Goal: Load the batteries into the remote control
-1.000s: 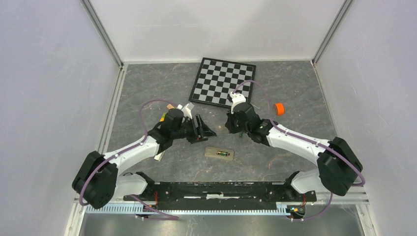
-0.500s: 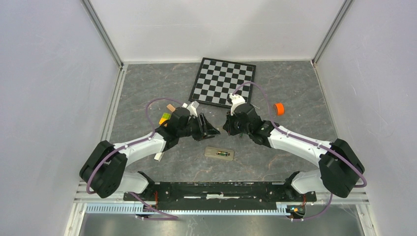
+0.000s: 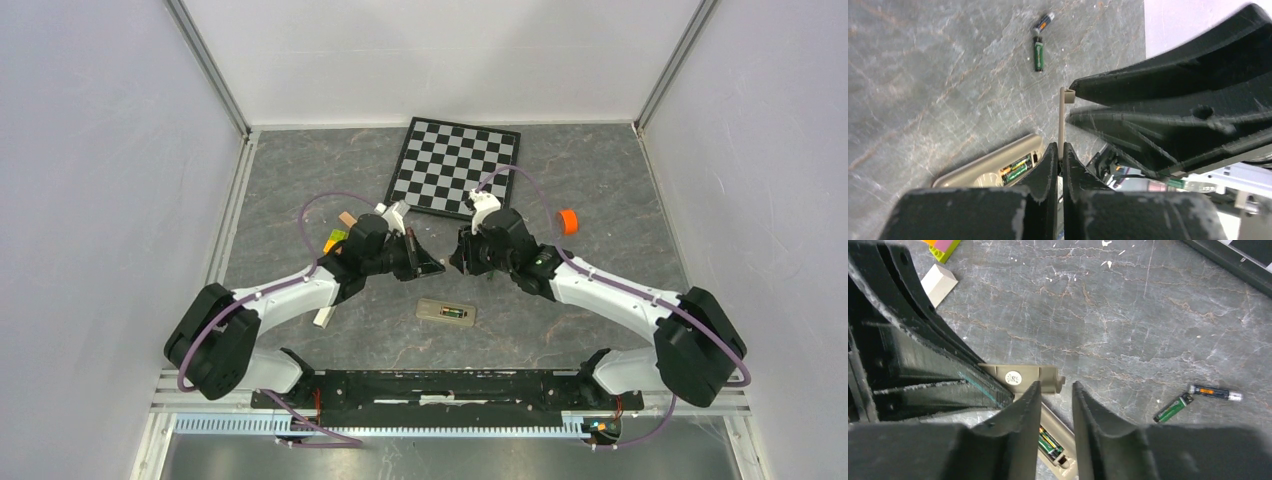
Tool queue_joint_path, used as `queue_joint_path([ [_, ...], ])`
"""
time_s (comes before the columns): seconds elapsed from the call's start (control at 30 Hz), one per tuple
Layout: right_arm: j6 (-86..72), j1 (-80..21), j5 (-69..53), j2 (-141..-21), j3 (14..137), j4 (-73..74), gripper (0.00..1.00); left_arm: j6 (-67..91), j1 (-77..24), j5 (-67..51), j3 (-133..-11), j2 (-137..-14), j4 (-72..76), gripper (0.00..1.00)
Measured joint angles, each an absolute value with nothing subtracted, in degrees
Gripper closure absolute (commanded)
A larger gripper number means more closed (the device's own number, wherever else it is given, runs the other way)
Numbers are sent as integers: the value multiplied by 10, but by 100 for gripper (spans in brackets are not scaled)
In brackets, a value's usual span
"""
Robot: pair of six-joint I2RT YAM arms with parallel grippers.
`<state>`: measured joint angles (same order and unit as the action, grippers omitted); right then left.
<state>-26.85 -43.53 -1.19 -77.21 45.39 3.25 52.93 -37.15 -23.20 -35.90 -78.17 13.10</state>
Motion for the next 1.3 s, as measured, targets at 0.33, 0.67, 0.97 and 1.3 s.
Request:
queue_joint_path([
  [0.33, -333, -385, -29, -642, 451, 76, 28, 353, -371, -221, -430, -734, 98, 98],
  [0.67, -575, -356, -56, -621, 466, -11, 23, 77, -374, -185, -446, -675, 127, 88],
  [0.97, -710, -356, -124, -688, 500, -103, 29, -255, -382, -214, -402, -608, 212, 94],
  [1.3, -770, -352, -186, -738, 527, -145, 49, -433, -388, -217, -380, -596, 260, 98],
])
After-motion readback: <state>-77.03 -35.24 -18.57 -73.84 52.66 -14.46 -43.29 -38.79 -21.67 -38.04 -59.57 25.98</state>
